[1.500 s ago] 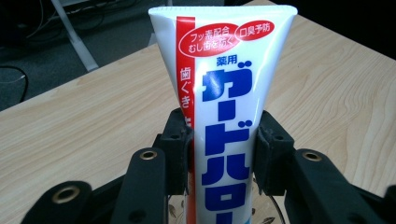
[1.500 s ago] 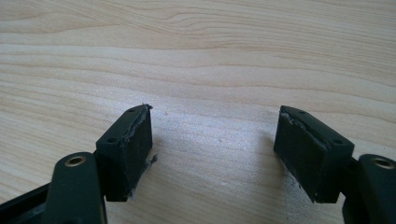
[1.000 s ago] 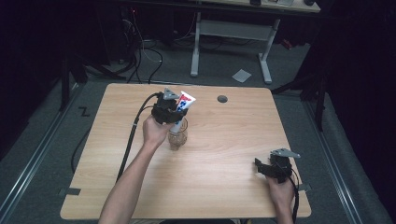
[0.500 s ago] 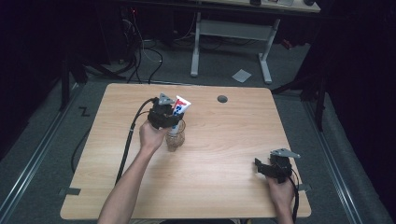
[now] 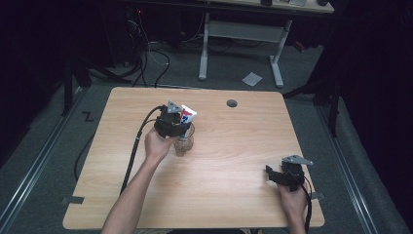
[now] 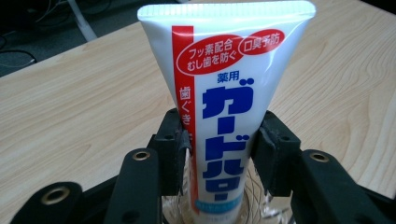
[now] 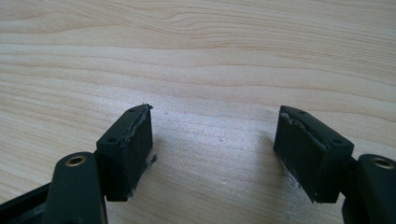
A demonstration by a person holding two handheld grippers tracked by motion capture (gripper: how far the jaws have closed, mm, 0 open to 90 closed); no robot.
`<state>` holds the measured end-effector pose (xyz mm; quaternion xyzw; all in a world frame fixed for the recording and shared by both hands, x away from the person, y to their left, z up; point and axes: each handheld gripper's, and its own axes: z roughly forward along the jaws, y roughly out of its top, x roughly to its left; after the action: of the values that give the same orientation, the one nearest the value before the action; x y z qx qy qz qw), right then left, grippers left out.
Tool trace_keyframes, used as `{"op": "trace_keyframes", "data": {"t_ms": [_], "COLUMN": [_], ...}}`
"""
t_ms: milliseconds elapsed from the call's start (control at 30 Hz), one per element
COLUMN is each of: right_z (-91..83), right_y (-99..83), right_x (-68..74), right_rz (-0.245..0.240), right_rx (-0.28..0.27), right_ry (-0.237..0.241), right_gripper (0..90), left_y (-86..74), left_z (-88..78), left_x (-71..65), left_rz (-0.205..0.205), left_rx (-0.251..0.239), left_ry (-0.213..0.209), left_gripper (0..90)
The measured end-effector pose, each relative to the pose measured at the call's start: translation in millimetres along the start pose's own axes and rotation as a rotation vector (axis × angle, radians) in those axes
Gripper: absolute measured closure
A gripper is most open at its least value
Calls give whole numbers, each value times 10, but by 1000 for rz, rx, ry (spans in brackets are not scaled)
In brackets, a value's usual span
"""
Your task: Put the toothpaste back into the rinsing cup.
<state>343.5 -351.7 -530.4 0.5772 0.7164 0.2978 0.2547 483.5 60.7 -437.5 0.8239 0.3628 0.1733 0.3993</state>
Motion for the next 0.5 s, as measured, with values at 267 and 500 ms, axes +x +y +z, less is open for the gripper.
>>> {"op": "trace_keyframes", "data": {"t_ms": [267,500], "right_z": [0,0], "right_y": [0,0], "right_x": [0,0], "right_rz": [0,0], "right_rx": [0,0], "right_ry": [0,0], "right_gripper": [278,278], "left_y": [-63,-88], "left_z": [29,10], "left_x": [0,28], "left_rz": [-9,-12], "left_rx": [21,28], "left_ry": [-6,8], "left_gripper": [595,592]}}
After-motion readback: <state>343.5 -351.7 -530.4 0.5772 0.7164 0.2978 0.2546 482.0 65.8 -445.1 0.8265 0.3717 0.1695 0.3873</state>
